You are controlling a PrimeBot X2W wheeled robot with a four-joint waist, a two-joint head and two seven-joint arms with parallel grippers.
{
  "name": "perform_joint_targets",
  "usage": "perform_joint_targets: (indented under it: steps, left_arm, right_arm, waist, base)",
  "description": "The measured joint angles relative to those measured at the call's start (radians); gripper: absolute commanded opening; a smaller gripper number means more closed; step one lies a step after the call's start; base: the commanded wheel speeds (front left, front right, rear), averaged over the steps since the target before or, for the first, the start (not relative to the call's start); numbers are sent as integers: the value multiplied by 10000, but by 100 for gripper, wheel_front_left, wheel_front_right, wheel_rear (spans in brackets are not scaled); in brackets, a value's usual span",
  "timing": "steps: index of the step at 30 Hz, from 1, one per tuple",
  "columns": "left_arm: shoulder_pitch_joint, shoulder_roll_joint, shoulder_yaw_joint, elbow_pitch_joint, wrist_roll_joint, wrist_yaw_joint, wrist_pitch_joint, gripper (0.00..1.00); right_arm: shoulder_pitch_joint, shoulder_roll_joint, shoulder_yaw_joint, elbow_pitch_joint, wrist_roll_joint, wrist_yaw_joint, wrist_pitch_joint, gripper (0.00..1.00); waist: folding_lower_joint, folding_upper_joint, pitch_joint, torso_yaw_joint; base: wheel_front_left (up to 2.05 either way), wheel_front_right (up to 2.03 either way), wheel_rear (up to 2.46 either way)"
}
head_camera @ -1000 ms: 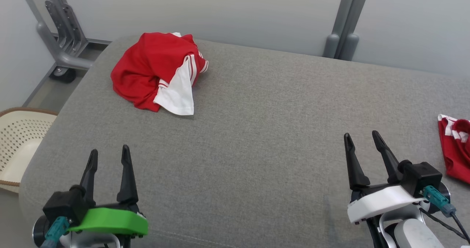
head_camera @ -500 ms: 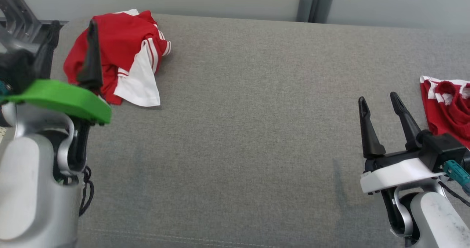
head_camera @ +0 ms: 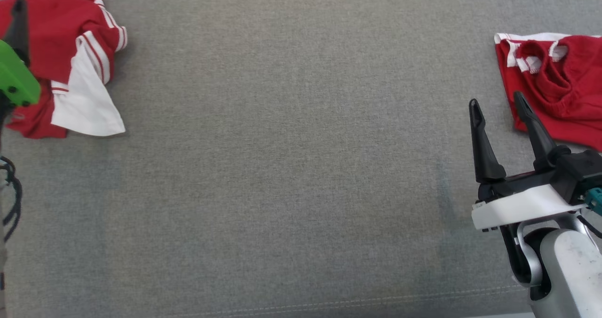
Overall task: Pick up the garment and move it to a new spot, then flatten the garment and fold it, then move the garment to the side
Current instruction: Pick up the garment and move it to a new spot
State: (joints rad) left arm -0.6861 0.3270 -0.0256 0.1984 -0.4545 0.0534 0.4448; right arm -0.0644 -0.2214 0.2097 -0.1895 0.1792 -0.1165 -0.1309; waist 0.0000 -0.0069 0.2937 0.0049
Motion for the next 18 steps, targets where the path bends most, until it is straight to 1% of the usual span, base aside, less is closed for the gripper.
perform_joint_targets:
  steps: [4,8,14,18]
  left_arm:
    - [-635,414,263,196,2,0,405,100]
    - [-1138,489,278,228,0,0,759,100]
    - [-1576,662,-71,894,13,-109,1321,100]
    - [-1578,838,-305,1321,366,-182,1634,100]
  right_arm:
    - [-206,-15,-65,-207,0,0,13,100]
    - [-396,-17,-155,-366,0,0,12,100]
    - [-751,-10,-359,-385,2,-12,-63,100]
    - [-863,4,-366,-301,2,-12,-111,100]
  waist:
    - [0,0,545,-442]
    - [0,0,1125,-816]
    - [0,0,1978,-1204]
    - [0,0,2402,-1342]
  base:
    - [0,0,0]
    - [0,0,0]
    - [0,0,0]
    - [0,0,0]
